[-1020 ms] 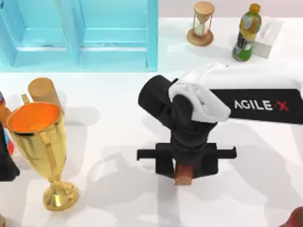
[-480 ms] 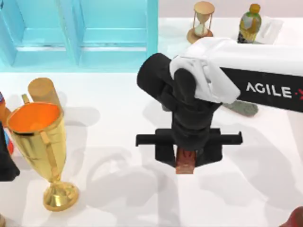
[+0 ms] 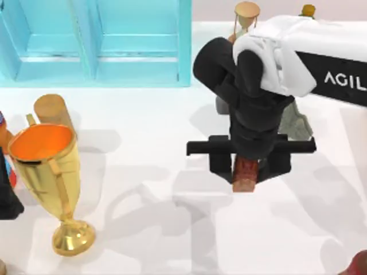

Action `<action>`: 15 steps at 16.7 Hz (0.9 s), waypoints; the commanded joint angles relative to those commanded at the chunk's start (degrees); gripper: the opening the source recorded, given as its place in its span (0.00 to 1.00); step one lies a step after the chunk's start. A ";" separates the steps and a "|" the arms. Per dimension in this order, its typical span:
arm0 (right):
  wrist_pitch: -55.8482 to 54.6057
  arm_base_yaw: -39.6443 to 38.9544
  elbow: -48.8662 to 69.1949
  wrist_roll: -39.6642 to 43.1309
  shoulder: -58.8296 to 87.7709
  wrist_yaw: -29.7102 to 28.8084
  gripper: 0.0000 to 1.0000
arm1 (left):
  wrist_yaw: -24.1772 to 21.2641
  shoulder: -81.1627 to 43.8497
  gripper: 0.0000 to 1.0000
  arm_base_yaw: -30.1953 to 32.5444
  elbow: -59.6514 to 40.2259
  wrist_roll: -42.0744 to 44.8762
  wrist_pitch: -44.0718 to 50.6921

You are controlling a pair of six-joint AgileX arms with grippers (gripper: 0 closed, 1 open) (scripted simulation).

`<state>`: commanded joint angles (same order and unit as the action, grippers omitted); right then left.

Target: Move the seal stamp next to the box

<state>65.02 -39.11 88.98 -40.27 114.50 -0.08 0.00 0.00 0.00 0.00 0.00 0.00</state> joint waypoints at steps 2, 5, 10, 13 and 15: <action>2.53 6.03 1.10 6.07 -1.22 0.01 0.00 | 0.00 0.00 1.00 0.00 0.00 0.00 0.00; 6.07 17.51 2.40 17.74 -2.91 -0.02 0.00 | 0.00 0.00 1.00 0.00 0.00 0.00 0.00; 12.04 32.23 4.94 32.56 -7.09 0.03 0.00 | 0.00 0.00 1.00 0.00 0.00 0.00 0.00; 13.36 34.19 5.50 34.52 -8.48 0.10 0.00 | 0.00 0.00 1.00 0.00 0.00 0.00 0.00; 13.36 34.19 5.50 34.52 -8.48 0.10 0.00 | 0.00 0.00 1.00 0.00 0.00 0.00 0.00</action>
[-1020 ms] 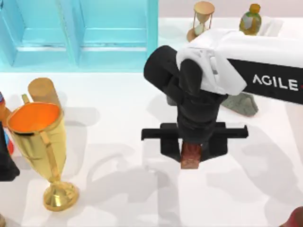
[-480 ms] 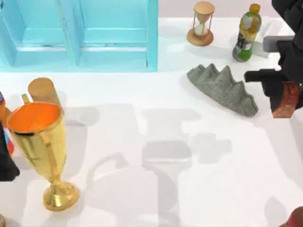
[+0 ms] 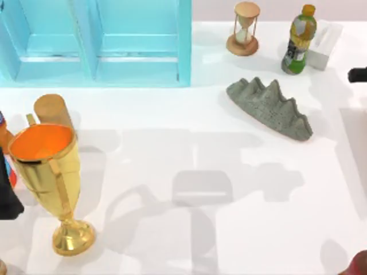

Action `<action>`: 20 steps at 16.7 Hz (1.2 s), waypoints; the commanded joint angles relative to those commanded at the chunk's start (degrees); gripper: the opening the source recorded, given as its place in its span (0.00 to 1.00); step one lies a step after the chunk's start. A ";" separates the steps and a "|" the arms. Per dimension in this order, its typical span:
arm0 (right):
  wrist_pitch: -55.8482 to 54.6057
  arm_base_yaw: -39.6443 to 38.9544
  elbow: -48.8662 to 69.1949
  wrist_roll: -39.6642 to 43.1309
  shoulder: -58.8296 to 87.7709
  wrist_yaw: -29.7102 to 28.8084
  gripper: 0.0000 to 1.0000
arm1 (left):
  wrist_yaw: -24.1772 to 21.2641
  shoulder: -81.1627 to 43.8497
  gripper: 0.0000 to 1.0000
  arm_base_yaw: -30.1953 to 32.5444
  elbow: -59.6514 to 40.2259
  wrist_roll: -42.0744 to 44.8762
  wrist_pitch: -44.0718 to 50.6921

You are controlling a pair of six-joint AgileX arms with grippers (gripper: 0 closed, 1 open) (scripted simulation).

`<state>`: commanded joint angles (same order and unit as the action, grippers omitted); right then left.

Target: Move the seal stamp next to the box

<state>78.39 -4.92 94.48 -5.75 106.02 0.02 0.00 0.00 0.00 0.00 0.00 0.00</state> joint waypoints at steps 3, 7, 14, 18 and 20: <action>-0.74 -1.08 -0.66 -0.88 0.12 -0.21 0.00 | 0.00 0.00 1.00 0.00 0.00 0.00 0.00; -4.70 -7.34 -3.76 -4.49 0.27 -0.79 0.00 | 0.00 0.00 1.00 0.00 0.00 0.00 0.00; -13.56 -2.24 -12.05 -1.76 0.80 -0.33 0.00 | 0.00 0.00 1.00 0.00 0.00 0.00 0.00; -14.44 -0.23 -13.22 -0.25 1.21 -0.01 0.00 | 0.00 0.00 1.00 0.00 0.00 0.00 0.00; -14.44 -0.23 -13.22 -0.25 1.21 -0.01 0.00 | 0.00 0.00 1.00 0.00 0.00 0.00 0.00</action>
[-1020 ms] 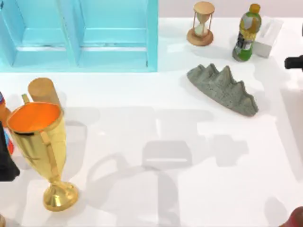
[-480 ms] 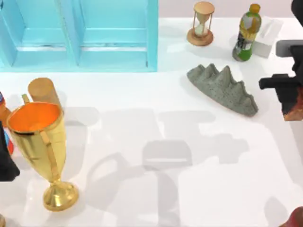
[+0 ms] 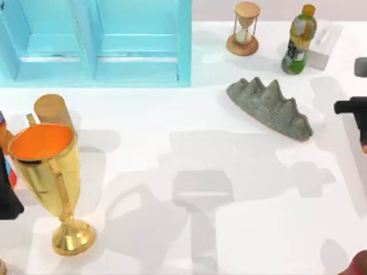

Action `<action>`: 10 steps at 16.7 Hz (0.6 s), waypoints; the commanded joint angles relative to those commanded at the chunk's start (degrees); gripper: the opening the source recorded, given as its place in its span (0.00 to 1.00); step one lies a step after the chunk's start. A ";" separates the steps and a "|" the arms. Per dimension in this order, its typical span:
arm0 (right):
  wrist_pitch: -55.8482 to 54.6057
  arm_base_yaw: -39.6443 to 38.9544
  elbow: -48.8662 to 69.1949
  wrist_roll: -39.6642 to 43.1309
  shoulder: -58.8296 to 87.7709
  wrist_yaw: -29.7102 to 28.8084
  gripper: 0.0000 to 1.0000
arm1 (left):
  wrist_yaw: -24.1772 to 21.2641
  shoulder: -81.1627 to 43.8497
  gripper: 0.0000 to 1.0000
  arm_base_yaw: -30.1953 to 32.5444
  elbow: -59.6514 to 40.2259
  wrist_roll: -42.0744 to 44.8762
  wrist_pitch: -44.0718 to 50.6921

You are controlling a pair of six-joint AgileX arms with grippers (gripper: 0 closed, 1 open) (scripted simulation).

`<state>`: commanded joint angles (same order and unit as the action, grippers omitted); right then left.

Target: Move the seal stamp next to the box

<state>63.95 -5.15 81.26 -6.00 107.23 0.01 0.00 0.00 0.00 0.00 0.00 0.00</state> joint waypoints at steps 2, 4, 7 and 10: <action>0.00 0.00 0.00 0.00 0.00 0.00 0.15 | 0.00 0.00 1.00 0.00 0.00 0.00 0.00; 0.00 0.00 0.00 0.00 0.00 0.00 0.30 | 0.00 0.00 1.00 0.00 0.00 0.00 0.00; 0.00 0.00 0.00 0.00 0.00 0.00 0.53 | 0.00 0.00 1.00 0.00 0.00 0.00 0.00; 0.00 0.00 0.00 0.00 0.00 0.00 0.75 | 0.00 0.00 1.00 0.00 0.00 0.00 0.00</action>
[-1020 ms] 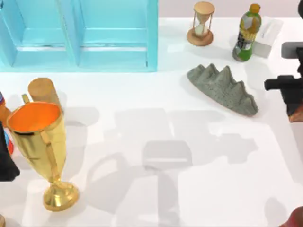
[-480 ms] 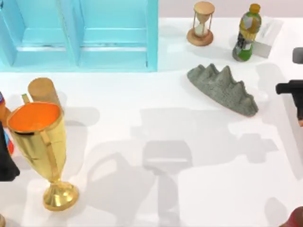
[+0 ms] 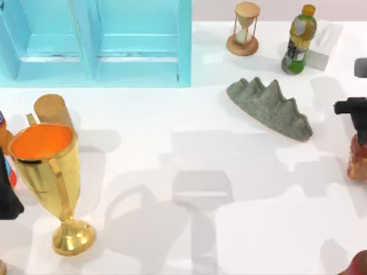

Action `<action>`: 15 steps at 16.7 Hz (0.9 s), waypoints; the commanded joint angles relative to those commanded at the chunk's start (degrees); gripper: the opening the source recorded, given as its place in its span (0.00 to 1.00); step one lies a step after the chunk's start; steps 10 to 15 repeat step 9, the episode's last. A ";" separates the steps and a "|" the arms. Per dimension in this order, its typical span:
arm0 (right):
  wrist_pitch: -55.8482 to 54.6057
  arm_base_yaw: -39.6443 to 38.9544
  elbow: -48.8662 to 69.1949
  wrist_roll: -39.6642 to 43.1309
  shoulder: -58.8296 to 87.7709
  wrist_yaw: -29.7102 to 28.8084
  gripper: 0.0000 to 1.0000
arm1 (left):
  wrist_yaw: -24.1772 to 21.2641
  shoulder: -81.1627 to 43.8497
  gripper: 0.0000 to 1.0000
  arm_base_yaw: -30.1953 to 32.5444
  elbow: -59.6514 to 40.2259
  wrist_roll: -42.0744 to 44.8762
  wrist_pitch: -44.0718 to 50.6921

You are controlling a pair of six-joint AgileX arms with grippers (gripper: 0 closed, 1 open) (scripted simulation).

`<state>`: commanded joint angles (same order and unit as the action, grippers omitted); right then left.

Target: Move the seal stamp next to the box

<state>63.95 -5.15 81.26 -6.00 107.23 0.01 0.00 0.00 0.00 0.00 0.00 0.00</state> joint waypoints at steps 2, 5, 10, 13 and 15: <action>0.00 0.00 0.00 0.00 0.00 0.00 0.90 | 0.00 0.00 1.00 0.00 0.00 0.00 0.00; 0.00 0.00 0.00 0.00 0.00 0.00 1.00 | 0.00 0.00 1.00 0.00 0.00 0.00 0.00; 0.00 0.00 0.00 0.00 0.00 0.00 1.00 | 0.00 0.00 1.00 0.00 0.00 0.00 0.00; 0.00 0.00 0.00 0.00 0.00 0.00 1.00 | 0.00 0.00 1.00 0.00 0.00 0.00 0.00; 0.00 0.00 0.00 0.00 0.00 0.00 1.00 | 0.00 0.00 1.00 0.00 0.00 0.00 0.00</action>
